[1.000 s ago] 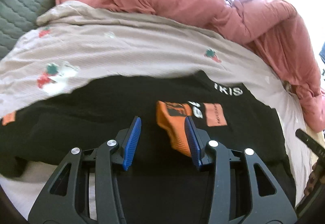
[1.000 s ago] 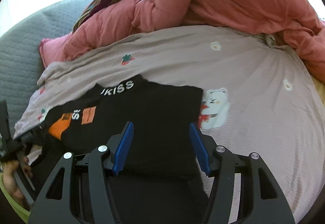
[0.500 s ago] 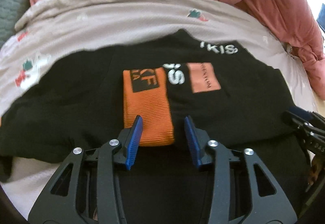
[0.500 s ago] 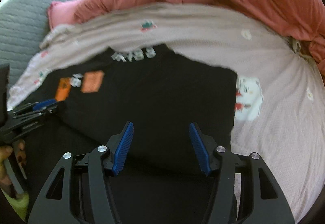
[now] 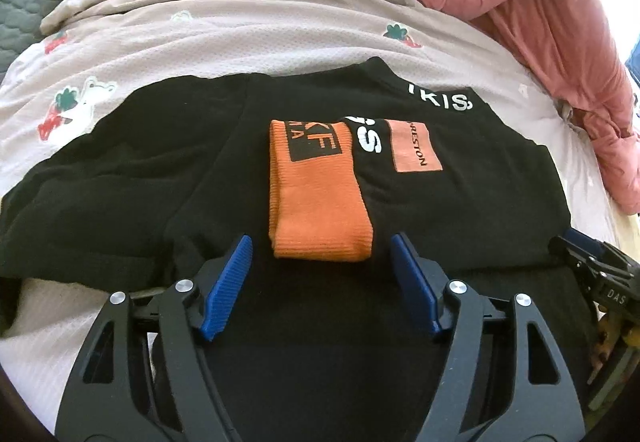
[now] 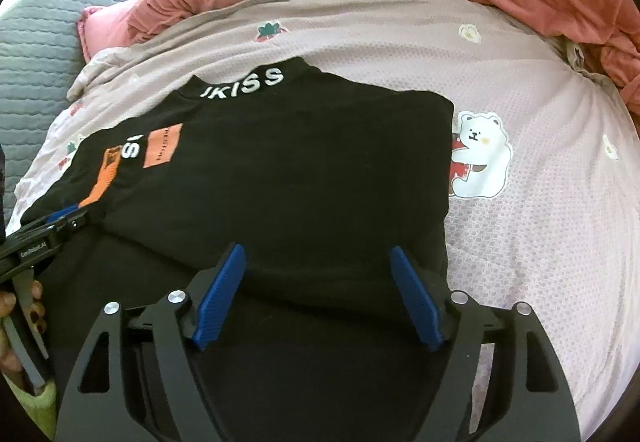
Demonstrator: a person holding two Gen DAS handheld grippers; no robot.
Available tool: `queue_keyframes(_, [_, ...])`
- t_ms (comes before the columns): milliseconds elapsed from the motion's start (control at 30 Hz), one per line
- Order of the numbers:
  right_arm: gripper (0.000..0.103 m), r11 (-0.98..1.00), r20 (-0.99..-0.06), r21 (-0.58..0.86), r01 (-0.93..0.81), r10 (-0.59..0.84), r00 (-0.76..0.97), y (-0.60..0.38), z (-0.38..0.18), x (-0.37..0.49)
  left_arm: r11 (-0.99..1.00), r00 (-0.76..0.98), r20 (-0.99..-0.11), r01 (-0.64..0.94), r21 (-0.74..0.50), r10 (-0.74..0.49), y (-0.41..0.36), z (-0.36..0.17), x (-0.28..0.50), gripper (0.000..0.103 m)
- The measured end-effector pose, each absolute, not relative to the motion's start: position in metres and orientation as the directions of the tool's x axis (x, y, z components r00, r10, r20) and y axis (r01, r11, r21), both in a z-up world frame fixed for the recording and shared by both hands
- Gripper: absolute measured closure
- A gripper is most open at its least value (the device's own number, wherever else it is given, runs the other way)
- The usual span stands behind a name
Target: Fold small clothes
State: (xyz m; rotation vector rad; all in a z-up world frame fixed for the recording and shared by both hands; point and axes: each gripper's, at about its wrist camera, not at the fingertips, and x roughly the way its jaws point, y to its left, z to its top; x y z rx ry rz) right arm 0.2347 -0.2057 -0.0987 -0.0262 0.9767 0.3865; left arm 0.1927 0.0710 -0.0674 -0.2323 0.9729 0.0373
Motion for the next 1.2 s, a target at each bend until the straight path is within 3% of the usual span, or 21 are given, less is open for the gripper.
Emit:
queue_keyframes(100, [0.022, 0.928, -0.802, 0.161, -0.335, 0.321, 0.503, -0.206, -0.093, 0.231, 0.976, 0.566, -0.822, -0.133, -0.174, -0.070, 0.071, -0.063, 0.188, 0.037])
queue_keyframes(200, [0.019, 0.926, -0.792, 0.175, -0.334, 0.334, 0.510, -0.206, -0.089, 0.228, 0.975, 0.568, -0.820, -0.134, -0.176, -0.070, 0.071, -0.060, 0.182, 0.029])
queue_keyframes(300, [0.010, 0.927, -0.783, 0.185, -0.325, 0.339, 0.521, -0.207, -0.084, 0.223, 0.977, 0.578, -0.814, -0.138, -0.164, -0.055, 0.072, -0.053, 0.176, 0.027])
queue_keyframes(500, [0.010, 0.925, -0.769, 0.189, -0.330, 0.348, 0.535, -0.204, -0.074, 0.216, 0.977, 0.612, -0.790, -0.146, -0.156, -0.034, 0.075, -0.033, 0.162, 0.010])
queue_keyframes(1200, [0.009, 0.872, -0.717, 0.168, -0.460, 0.428, 0.550, -0.139, -0.037, 0.180, 0.957, 0.655, -0.754, -0.249, -0.152, 0.051, 0.123, -0.003, 0.113, 0.010])
